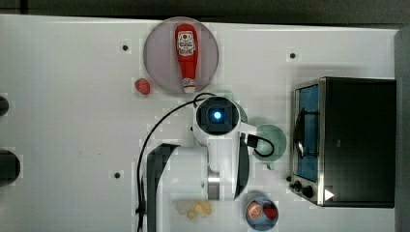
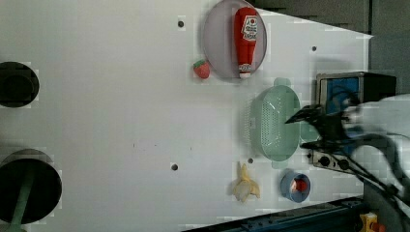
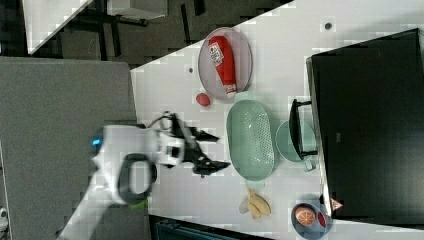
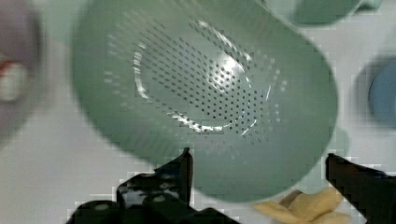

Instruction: Drag strainer right to left.

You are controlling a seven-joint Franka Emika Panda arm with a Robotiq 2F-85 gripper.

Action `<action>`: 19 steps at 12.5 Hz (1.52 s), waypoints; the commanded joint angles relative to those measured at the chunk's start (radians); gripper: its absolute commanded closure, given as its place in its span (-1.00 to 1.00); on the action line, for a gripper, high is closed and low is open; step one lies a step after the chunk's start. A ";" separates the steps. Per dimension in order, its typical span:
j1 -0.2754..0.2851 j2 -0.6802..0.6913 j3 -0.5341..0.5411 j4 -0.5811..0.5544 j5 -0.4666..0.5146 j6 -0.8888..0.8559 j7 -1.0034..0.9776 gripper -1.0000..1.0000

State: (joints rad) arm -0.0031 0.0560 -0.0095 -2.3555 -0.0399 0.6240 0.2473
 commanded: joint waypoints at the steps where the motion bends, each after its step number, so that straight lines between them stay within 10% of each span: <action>1: -0.014 -0.015 0.002 -0.007 0.015 0.144 0.200 -1.00; 9: -0.006 0.278 0.058 -0.023 0.017 0.453 0.504 -1.00; 19: 0.027 0.306 0.169 -0.037 0.046 0.538 0.638 -1.00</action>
State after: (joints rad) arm 0.0218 0.3958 0.1355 -2.3984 0.0207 1.1377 0.8091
